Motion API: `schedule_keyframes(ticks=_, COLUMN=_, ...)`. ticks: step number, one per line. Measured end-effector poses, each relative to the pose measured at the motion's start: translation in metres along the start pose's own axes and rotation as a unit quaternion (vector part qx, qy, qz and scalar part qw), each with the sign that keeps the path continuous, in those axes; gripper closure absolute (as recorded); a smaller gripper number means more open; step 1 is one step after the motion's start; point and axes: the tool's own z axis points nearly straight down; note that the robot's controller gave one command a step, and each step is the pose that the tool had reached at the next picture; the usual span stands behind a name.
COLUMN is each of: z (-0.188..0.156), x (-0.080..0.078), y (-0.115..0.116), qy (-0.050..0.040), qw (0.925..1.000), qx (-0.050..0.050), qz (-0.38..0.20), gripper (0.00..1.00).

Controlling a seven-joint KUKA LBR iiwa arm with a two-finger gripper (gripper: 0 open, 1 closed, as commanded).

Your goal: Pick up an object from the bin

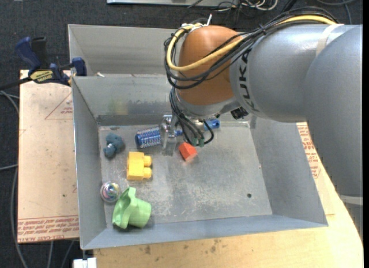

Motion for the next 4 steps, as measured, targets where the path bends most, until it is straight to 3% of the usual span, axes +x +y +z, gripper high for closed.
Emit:
schedule_keyframes(ticks=1, z=0.032, x=-0.028, y=0.034, qy=0.0026, qw=0.9999, qx=0.001, qz=0.01, gripper=1.0)
schedule_keyframes(ticks=2, z=0.078, x=-0.06, y=0.021, qy=0.0028, qw=0.9714, qx=0.001, qz=-0.238, gripper=1.0)
schedule_keyframes(ticks=3, z=0.079, x=-0.059, y=0.021, qy=0.0047, qw=0.9714, qx=0.001, qz=-0.237, gripper=0.0)
schedule_keyframes(ticks=4, z=0.105, x=-0.049, y=0.109, qy=0.0036, qw=0.8814, qx=0.0, qz=-0.472, gripper=0.0)
